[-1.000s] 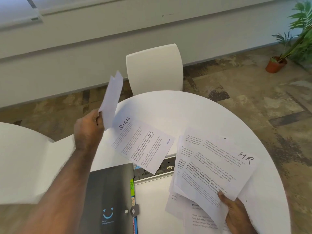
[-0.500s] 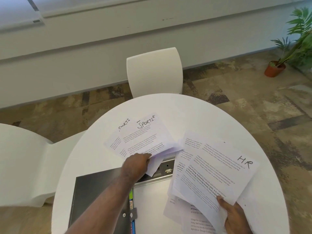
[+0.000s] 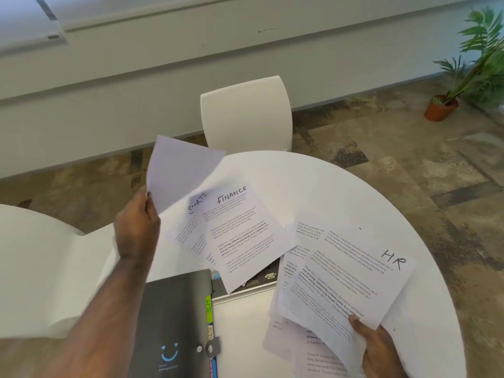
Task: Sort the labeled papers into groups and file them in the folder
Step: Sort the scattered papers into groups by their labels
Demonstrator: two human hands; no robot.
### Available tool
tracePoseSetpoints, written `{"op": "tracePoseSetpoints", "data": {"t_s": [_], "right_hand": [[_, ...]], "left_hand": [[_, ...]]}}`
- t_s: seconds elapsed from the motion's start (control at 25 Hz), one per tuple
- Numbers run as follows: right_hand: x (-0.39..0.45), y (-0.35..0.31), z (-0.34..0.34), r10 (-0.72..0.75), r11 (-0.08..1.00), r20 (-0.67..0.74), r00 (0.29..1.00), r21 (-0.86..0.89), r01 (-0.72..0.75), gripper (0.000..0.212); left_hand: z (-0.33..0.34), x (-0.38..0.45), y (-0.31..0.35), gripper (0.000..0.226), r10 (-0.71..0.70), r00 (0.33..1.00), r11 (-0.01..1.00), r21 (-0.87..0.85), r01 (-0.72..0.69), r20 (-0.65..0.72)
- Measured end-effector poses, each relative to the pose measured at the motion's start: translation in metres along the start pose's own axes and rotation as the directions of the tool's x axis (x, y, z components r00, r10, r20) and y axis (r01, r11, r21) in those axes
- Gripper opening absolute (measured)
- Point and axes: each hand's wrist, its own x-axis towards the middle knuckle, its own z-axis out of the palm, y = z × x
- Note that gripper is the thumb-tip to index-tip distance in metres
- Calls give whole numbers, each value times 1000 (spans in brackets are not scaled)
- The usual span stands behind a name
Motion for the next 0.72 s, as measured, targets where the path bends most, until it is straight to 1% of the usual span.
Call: {"op": "tracePoseSetpoints", "data": {"t_s": [0.08,0.12,0.2,0.24,0.28,0.36,0.4,0.44,0.48,0.52,0.56,0.6,0.64,0.72], "right_hand": [[-3,-1,1,-1,1000,-6,1000,7,1,65],[-5,-3,3,2,1000,-3,1000,19,-2,65],[-8,-9,2,0,999,20,1000,49,-1,55],[-10,-13,1,-1,998,44,999,59,-2,48],[-12,-17,0,-9,998,51,999,65,5,44],[-18,-30,-7,-59,996,47,997,70,56,38],[-23,-38,-10,-94,993,27,995,70,92,37],[-27,-45,-13,-124,990,2,992,70,124,36],[-31,-51,-17,-144,988,-14,989,60,145,37],[-34,-55,-22,-156,986,-21,988,50,157,38],[-37,-58,-27,-161,986,-26,987,43,162,38],[-40,-59,-32,-160,986,-38,986,39,162,36],[-43,-61,-35,-164,986,-46,985,26,166,35],[-50,-63,-38,-171,985,-44,984,-1,171,35]], "left_hand": [[-5,11,-4,27,-1,996,1000,-15,0,-93],[-4,14,-8,30,14,992,1000,-18,-16,-126],[4,12,-14,36,86,987,996,-6,-88,-139],[11,7,-18,37,135,985,991,24,-133,-109],[19,0,-20,37,162,986,986,51,-159,-40],[39,-18,-25,40,131,975,986,81,-147,179],[50,-31,-28,43,119,950,984,95,-152,288],[61,-42,-33,45,160,921,974,96,-207,356],[71,-54,-40,49,212,889,953,114,-280,406],[83,-64,-50,51,229,863,931,157,-329,450],[90,-71,-54,52,143,835,930,217,-297,531],[99,-75,-62,51,49,800,923,280,-266,598],[106,-77,-68,49,-3,748,896,333,-292,664],[117,-77,-71,50,-59,587,849,350,-395,807]]}}
